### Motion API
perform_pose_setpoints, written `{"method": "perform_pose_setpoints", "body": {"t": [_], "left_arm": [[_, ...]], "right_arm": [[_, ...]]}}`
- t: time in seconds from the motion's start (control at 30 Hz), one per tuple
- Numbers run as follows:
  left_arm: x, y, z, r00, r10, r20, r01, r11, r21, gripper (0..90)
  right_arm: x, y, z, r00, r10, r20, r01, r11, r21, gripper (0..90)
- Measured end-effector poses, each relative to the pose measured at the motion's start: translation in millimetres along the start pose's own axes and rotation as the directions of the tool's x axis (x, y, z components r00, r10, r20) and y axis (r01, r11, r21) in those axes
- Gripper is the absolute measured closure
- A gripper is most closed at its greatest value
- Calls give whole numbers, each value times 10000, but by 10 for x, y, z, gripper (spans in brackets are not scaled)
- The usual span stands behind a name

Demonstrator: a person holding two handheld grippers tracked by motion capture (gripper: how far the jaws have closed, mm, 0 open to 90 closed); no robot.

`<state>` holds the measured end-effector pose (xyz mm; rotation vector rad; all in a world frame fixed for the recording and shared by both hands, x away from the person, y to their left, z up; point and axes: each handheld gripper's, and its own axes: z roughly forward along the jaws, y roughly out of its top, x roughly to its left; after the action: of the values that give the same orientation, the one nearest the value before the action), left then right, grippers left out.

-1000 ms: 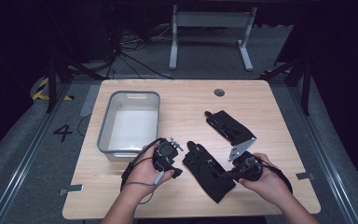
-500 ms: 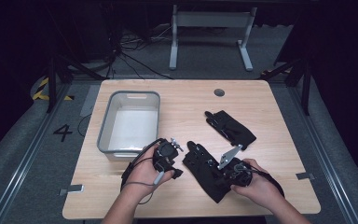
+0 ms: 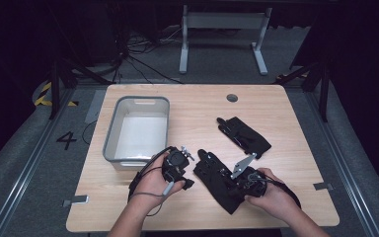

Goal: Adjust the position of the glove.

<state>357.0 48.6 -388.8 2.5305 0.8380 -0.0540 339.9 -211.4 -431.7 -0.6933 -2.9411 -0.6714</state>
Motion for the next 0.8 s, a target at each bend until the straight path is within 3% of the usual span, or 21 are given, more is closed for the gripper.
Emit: {"method": "perform_pose_setpoints", "body": {"t": [0.43,0.67,0.8], "left_arm": [[6,-3,5,10000,-39,33,39,10000,51,494],[5,-3,7,10000,-59,42,58,9999,98,494],[1,-10,3,10000,-76,40,75,9999,95,493]], "right_arm": [[-191,-107,-104,9964,671,520,-671,9977,-26,900],[-301,-161,-160,9894,1000,1053,-998,9950,-73,900],[-346,-180,-175,9874,1117,1118,-1110,9937,-123,900]]}}
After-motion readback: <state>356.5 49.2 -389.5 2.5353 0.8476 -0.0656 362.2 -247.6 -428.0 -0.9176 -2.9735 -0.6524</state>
